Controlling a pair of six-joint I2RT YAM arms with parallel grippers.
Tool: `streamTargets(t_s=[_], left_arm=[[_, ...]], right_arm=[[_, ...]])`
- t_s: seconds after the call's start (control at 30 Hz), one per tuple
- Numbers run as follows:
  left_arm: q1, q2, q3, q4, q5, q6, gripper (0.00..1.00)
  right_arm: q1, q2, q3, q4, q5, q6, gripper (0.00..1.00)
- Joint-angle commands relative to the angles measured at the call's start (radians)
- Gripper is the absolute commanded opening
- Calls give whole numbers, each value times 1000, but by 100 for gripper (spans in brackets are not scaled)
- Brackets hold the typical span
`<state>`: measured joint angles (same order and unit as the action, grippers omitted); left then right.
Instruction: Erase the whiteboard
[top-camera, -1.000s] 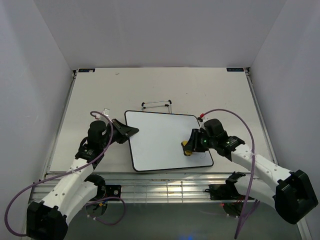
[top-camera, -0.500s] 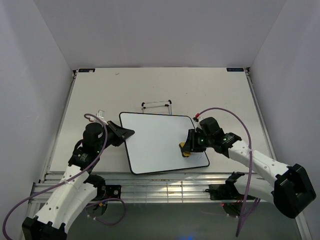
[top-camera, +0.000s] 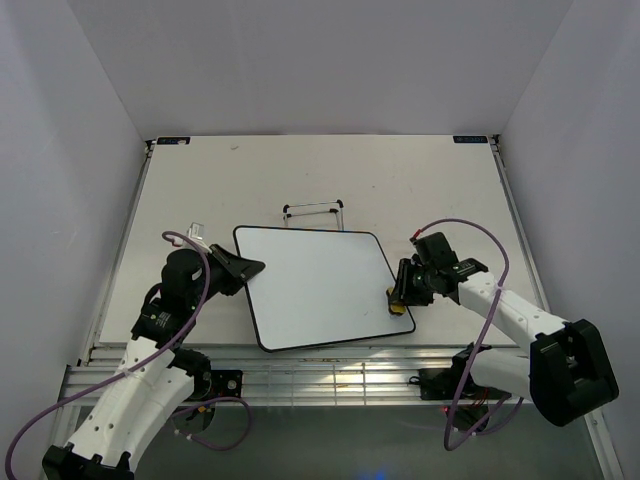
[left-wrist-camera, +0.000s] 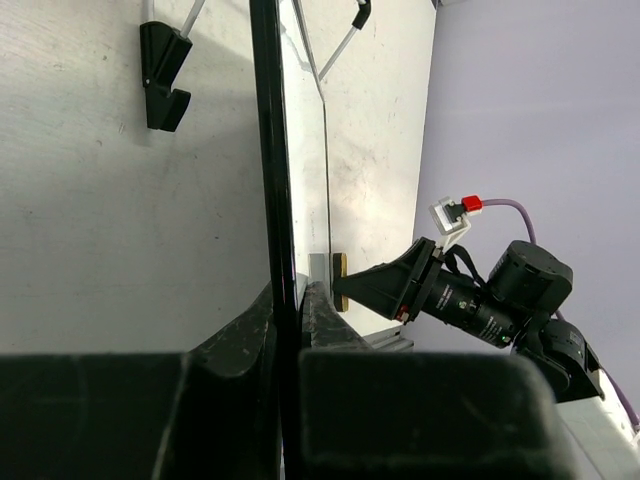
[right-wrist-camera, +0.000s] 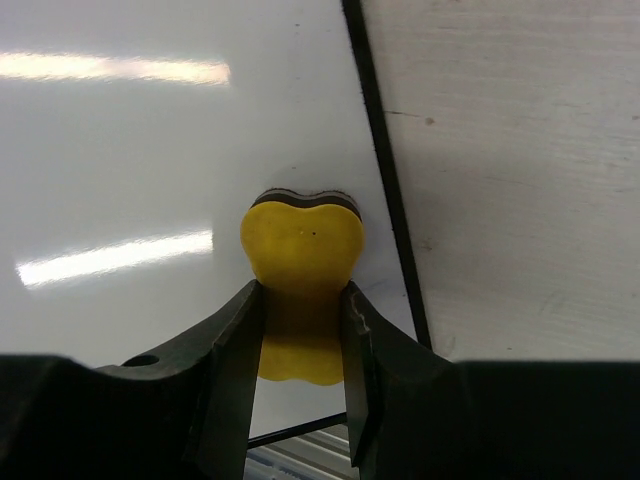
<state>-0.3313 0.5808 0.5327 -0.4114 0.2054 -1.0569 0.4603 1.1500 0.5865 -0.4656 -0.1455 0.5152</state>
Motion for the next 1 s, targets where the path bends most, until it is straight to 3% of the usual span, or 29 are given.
streamTargets(t_s=[0.0, 0.17, 0.33, 0.47, 0.83, 0.97], left_arm=[[2, 2, 39, -4, -169, 181, 0], [0, 5, 15, 32, -132, 180, 0], [0, 16, -52, 115, -51, 146, 0], [0, 27, -77, 151, -29, 127, 0], [0, 39, -85, 172, -24, 104, 0], [0, 39, -80, 171, -26, 109, 0]], right_arm=[[-17, 69, -57, -159, 87, -27, 12], [-29, 116, -73, -104, 6, -66, 12], [-22, 59, -103, 14, -265, -135, 11], [29, -68, -165, 154, -459, -71, 11], [368, -44, -55, 294, -333, 123, 11], [382, -27, -40, 216, -214, 88, 11]])
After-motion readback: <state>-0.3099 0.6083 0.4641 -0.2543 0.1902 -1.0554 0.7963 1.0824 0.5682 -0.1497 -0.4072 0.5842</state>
